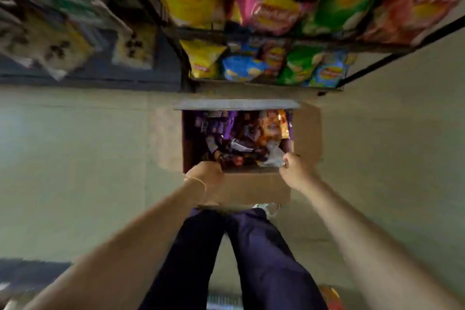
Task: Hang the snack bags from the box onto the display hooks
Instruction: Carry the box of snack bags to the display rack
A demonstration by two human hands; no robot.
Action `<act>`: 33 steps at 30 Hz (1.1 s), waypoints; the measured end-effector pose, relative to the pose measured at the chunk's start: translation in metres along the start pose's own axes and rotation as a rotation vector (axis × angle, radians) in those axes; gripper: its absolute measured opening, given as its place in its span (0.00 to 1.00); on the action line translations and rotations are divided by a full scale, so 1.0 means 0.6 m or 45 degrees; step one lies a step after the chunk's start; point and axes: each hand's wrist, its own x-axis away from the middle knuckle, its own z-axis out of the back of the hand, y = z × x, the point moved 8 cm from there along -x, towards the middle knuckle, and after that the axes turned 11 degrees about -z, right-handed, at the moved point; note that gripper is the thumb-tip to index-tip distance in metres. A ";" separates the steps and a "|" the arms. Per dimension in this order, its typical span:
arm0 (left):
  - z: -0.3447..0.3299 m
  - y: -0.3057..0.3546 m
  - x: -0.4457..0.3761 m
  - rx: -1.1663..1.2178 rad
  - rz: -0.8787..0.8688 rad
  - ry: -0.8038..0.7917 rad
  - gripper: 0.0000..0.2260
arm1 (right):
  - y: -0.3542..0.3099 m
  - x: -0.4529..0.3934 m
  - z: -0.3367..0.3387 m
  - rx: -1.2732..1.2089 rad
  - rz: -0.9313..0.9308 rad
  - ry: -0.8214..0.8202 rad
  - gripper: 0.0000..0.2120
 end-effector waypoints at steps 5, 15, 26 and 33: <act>-0.057 -0.018 -0.125 -0.162 -0.059 -0.073 0.16 | 0.024 -0.119 -0.072 -0.078 -0.217 0.057 0.21; -0.060 -0.155 -0.211 -0.246 0.344 0.569 0.42 | 0.100 -0.263 -0.138 -0.150 -0.732 0.193 0.35; -0.061 -0.332 -0.233 0.300 0.618 0.704 0.10 | 0.111 -0.287 -0.133 -0.265 -0.835 0.475 0.15; -0.028 -0.342 -0.270 0.070 0.508 0.746 0.16 | 0.102 -0.286 -0.135 -0.298 -0.691 0.584 0.13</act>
